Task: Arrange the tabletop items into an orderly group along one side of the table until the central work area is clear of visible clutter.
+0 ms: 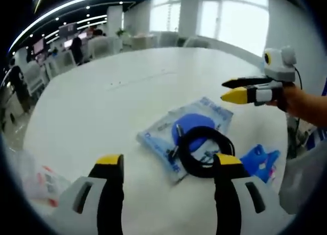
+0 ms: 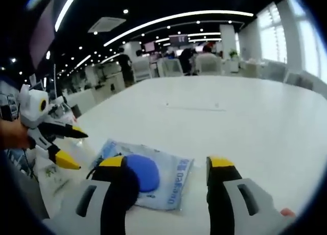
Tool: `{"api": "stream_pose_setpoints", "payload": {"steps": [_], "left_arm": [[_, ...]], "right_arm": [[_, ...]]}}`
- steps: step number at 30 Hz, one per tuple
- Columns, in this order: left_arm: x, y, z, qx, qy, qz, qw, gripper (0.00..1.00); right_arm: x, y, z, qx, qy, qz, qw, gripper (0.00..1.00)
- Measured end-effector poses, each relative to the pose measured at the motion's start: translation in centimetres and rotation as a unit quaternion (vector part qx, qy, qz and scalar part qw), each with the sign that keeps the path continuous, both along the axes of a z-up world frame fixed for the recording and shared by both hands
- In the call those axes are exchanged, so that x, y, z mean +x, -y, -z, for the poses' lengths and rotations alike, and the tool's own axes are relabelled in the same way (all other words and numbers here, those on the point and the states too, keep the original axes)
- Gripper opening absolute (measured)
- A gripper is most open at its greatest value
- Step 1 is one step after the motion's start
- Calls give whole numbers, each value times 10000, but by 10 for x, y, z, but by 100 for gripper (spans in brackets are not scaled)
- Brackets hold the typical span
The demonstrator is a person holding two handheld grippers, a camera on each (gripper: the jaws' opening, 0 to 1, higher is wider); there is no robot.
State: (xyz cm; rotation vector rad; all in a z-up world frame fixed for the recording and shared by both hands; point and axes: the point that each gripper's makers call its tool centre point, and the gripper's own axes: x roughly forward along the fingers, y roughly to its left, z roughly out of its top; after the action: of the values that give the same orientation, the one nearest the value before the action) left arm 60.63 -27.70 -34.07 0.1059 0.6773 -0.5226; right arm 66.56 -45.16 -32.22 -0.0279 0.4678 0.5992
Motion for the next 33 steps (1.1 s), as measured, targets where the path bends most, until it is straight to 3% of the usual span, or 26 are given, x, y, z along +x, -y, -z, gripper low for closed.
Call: {"api": "stream_pose_setpoints", "payload": {"steps": [11,19,33], "left_arm": [[-19,-4,-30,-312,417,195,9985,70],[-42,-15,-37,-392,549,240,9974,71],[-83,-34,-63,-486,889,192,9947,70]], "right_arm": [[-23,-10,-22,-13,282,-596,9978,66],[-42,-25,-39,-4,481,-975,9941,66],[-90,-71,-72,-61,905,-1940,9768,66]]}}
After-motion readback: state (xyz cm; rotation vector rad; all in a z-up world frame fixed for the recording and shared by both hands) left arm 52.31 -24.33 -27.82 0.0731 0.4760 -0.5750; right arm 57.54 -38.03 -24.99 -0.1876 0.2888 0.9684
